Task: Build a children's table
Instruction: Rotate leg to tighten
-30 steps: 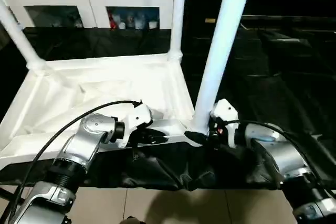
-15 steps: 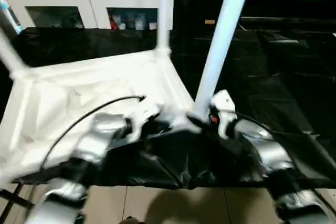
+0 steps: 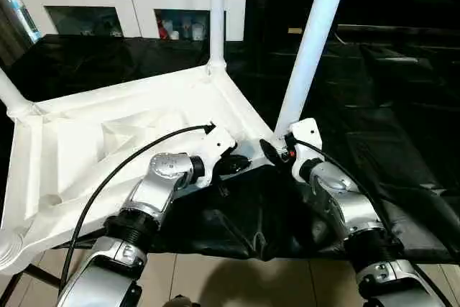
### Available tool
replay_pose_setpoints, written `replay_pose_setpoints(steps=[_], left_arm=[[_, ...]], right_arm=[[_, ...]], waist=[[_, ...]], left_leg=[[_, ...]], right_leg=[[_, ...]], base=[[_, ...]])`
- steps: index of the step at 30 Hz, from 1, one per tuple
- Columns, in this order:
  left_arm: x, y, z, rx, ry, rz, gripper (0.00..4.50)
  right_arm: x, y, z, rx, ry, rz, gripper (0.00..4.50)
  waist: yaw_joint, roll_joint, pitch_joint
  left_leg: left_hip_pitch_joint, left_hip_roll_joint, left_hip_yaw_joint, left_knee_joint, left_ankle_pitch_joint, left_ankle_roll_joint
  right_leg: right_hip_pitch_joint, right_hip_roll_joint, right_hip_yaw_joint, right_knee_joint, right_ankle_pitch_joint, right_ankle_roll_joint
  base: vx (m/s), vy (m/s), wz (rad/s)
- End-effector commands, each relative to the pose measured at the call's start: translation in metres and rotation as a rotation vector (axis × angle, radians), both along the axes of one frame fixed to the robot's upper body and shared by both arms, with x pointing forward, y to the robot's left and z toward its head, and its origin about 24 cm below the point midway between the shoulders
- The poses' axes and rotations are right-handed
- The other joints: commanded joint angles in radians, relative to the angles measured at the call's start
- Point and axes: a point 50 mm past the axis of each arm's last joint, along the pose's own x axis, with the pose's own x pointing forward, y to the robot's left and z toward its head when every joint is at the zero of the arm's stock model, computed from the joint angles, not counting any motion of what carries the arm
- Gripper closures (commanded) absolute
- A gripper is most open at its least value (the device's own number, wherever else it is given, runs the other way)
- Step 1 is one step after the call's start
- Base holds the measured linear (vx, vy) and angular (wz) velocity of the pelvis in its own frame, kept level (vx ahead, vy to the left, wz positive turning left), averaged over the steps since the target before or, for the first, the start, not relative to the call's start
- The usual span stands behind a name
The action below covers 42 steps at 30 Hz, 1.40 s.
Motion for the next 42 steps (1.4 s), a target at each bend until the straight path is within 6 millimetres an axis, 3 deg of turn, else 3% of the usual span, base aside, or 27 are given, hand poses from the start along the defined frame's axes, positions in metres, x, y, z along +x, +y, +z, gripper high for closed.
replay_pose_setpoints(steps=[1, 2, 4, 5, 10, 12, 16, 22, 31, 32, 41, 42], left_arm=[[-0.010, -0.011, -0.003, 0.013, 0.014, -0.127, 4.50], [-0.012, -0.006, -0.004, 0.030, 0.021, -0.149, 4.50], [-0.014, 0.001, -0.006, 0.054, 0.025, -0.170, 4.50], [-0.015, 0.010, -0.007, 0.094, 0.016, -0.181, 4.50], [-0.011, 0.017, -0.002, 0.097, -0.006, -0.156, 4.50], [-0.012, 0.019, 0.002, 0.075, 0.014, -0.166, 4.06], [-0.014, 0.026, 0.003, 0.093, 0.031, -0.182, 3.83], [-0.015, 0.040, 0.000, 0.144, 0.051, -0.182, 3.83], [-0.014, 0.035, 0.000, 0.096, 0.078, -0.190, 3.83], [-0.014, 0.035, -0.001, 0.095, 0.080, -0.192, 4.09], [-0.013, 0.033, -0.007, 0.146, 0.122, -0.224, 4.44], [-0.014, 0.034, -0.008, 0.153, 0.121, -0.228, 4.49]], right_arm=[[-0.009, 0.028, 0.006, -0.002, -0.027, 0.257, 0.63], [-0.009, 0.022, 0.008, -0.015, -0.032, 0.283, 0.63], [-0.010, 0.014, 0.010, -0.030, -0.035, 0.310, 0.63], [-0.009, 0.003, 0.013, -0.049, -0.039, 0.326, 0.63], [-0.007, -0.011, 0.016, -0.085, -0.046, 0.327, 0.63], [-0.007, -0.016, 0.017, -0.087, -0.046, 0.333, 0.59], [-0.008, -0.018, 0.018, -0.087, -0.045, 0.338, 0.59], [-0.011, -0.019, 0.016, -0.088, -0.040, 0.356, 0.59], [-0.011, -0.019, 0.016, -0.090, -0.040, 0.363, 0.59], [-0.011, -0.019, 0.016, -0.090, -0.040, 0.363, 0.59], [-0.013, -0.025, 0.017, -0.093, -0.036, 0.376, 0.59], [-0.013, -0.025, 0.017, -0.088, -0.033, 0.380, 0.42]], waist=[[0.005, -0.020, -0.061], [0.003, -0.023, -0.060], [0.001, -0.018, -0.059], [0.001, -0.022, -0.059], [0.002, -0.024, -0.055], [0.004, -0.022, -0.056], [0.003, -0.023, -0.058], [0.002, -0.019, -0.055], [0.001, -0.018, -0.056], [0.001, -0.018, -0.056], [0.004, -0.012, -0.056], [0.004, -0.013, -0.056]], left_leg=[[0.015, 0.064, -0.032, -0.064, -0.082, 0.075], [0.013, 0.065, -0.031, -0.064, -0.078, 0.079], [0.016, 0.067, -0.031, -0.065, -0.075, 0.081], [0.017, 0.068, -0.030, -0.065, -0.074, 0.079], [0.020, 0.069, -0.029, -0.066, -0.093, 0.065], [0.020, 0.068, -0.029, -0.066, -0.091, 0.063], [0.018, 0.067, -0.029, -0.063, -0.059, 0.081], [0.020, 0.069, -0.030, -0.067, -0.096, 0.065], [0.020, 0.067, -0.029, -0.065, -0.086, 0.063], [0.020, 0.067, -0.029, -0.065, -0.088, 0.062], [0.022, 0.068, -0.030, -0.066, -0.107, 0.055], [0.022, 0.068, -0.031, -0.066, -0.112, 0.052]], right_leg=[[0.044, -0.102, 0.053, -0.075, 0.031, -0.213], [0.043, -0.101, 0.053, -0.075, 0.036, -0.210], [0.039, -0.098, 0.053, -0.073, 0.052, -0.217], [0.039, -0.097, 0.053, -0.071, 0.063, -0.222], [0.039, -0.098, 0.054, -0.073, 0.055, -0.242], [0.040, -0.099, 0.054, -0.072, 0.059, -0.248], [0.040, -0.097, 0.054, -0.065, 0.113, -0.257], [0.039, -0.096, 0.053, -0.069, 0.073, -0.255], [0.040, -0.096, 0.054, -0.068, 0.091, -0.264], [0.039, -0.096, 0.054, -0.068, 0.090, -0.264], [0.041, -0.097, 0.054, -0.071, 0.088, -0.265], [0.042, -0.098, 0.054, -0.071, 0.084, -0.265]], base=[[0.000, 0.000, 0.00], [0.000, 0.000, 0.00], [0.000, 0.000, 0.00], [0.000, 0.000, 0.00], [0.000, 0.000, 0.00], [0.000, 0.000, 0.00], [0.000, 0.000, 0.00], [0.000, 0.000, 0.00], [0.000, 0.000, 0.00], [0.000, 0.000, 0.00], [0.000, 0.000, 0.00], [0.000, 0.000, 0.00]])
